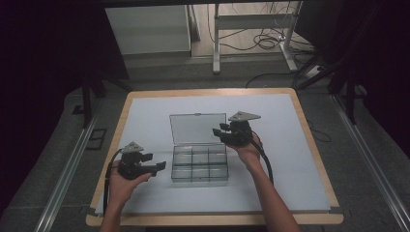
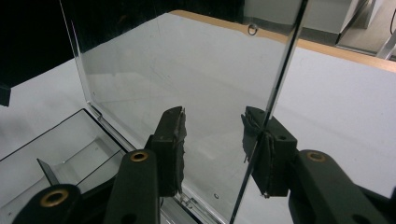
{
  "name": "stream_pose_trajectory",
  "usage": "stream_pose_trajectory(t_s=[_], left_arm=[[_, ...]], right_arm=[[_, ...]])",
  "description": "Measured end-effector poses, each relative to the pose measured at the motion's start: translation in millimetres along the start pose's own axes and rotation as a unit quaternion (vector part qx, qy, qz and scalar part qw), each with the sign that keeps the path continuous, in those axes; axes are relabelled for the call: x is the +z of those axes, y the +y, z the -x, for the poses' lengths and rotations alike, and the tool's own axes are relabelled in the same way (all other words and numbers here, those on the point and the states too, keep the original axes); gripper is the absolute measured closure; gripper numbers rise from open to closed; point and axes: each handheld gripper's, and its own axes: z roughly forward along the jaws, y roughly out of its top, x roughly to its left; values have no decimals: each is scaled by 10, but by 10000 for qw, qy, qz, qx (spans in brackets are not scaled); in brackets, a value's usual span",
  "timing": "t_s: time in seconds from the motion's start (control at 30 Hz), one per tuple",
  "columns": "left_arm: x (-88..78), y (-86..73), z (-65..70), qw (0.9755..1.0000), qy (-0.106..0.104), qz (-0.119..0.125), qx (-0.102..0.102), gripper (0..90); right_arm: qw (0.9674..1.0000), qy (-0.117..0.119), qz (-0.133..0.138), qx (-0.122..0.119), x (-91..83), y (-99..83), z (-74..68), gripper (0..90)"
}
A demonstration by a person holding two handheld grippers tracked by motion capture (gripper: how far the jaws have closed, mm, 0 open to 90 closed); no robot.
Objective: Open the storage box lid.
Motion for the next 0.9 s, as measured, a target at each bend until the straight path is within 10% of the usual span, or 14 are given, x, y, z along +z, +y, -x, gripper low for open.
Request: stream_pose_trajectory(t_s=[0.9], left_arm=[[-14,-10,-30,10000,-2,-10,-30,283]], right_arm=[[9996,-16,-22,283,103,-12,87,557]])
